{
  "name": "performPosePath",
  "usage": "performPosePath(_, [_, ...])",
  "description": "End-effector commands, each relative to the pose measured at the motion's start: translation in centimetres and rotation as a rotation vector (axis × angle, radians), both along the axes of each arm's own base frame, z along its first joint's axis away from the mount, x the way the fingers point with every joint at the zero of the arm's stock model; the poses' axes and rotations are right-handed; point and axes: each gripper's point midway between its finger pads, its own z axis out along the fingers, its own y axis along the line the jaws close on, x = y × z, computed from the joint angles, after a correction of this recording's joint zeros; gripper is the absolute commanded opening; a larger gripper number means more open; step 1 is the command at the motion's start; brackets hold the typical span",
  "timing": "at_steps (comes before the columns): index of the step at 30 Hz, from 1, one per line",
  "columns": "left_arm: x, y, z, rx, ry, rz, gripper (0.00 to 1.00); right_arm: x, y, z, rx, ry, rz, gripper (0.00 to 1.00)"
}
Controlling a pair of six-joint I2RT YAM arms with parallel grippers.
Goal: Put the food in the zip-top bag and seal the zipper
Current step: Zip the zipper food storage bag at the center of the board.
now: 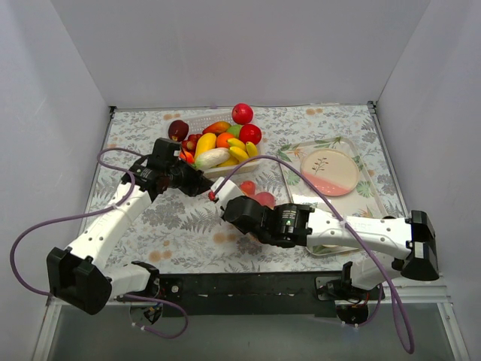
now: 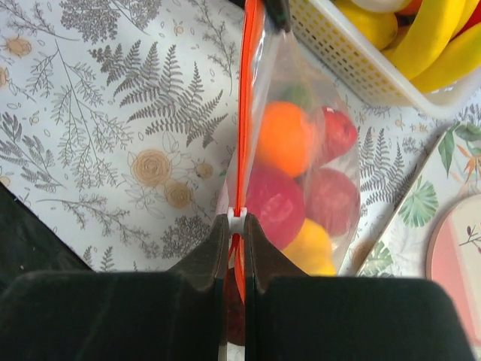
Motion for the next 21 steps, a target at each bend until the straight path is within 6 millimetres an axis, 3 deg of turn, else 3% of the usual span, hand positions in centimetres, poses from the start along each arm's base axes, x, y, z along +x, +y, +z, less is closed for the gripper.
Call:
performPosePath(1, [4.2, 1.5, 3.2, -0.175, 0.087, 0.390, 0.00, -2.5, -2.8, -1.4, -0.066, 0.088, 0.010, 0.01])
performPosePath(21, [6.0, 3.1, 4.0, -0.155, 0.065, 0.435, 0.00, -5.1, -10.7, -0.2, -0.062, 0.194, -0.052, 0.01])
